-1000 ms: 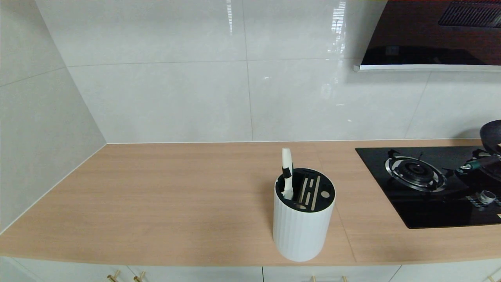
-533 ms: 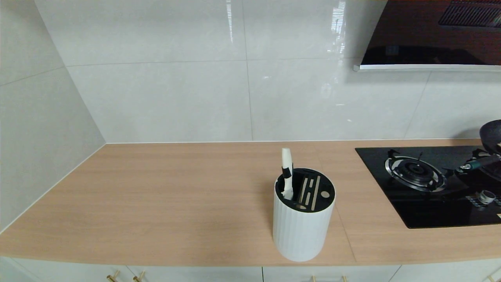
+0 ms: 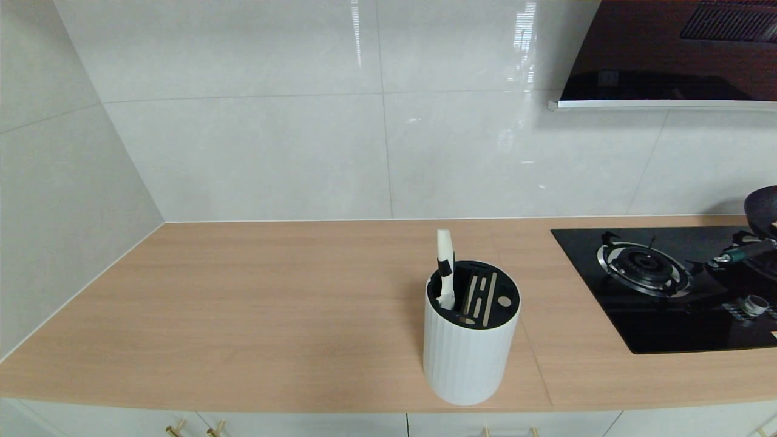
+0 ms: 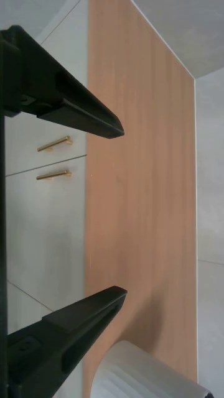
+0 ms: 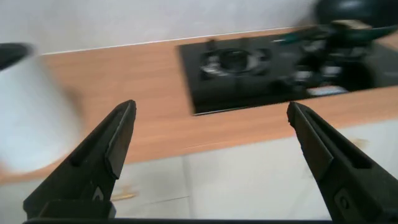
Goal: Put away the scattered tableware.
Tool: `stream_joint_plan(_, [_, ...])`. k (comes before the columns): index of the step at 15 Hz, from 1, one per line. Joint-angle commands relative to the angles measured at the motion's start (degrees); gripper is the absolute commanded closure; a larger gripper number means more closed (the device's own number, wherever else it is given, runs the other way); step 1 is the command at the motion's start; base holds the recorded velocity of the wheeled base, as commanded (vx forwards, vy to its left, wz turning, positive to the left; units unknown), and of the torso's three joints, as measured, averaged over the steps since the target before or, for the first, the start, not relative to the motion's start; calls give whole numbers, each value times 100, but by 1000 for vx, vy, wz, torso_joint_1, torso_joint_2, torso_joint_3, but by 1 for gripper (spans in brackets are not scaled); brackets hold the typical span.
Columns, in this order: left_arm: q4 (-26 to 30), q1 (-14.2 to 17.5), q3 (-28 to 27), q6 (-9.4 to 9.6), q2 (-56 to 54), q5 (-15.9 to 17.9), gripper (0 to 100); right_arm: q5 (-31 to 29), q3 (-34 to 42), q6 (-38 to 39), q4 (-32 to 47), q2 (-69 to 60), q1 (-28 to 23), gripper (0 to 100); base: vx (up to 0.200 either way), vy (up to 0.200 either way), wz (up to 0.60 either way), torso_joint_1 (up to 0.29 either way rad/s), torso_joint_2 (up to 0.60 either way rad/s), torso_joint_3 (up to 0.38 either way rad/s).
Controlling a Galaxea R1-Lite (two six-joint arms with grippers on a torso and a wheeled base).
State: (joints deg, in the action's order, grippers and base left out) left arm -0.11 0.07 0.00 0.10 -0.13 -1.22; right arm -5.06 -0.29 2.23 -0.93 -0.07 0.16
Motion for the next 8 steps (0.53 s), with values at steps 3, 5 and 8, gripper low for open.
stream_joint_plan(3, [-7,1,0,-10,13,-1,0,330,3,-293,145,7,2,0,0,0,0,0,0,0])
stream_joint_plan(5, [-7,1,0,-10,13,-1,0,330,12,-241,128,7,-7,0,0,0,0,0,0,0])
stream_joint_plan(8, [-7,1,0,-10,13,-1,0,321,12,-232,137,7,-7,0,0,0,0,0,0,0])
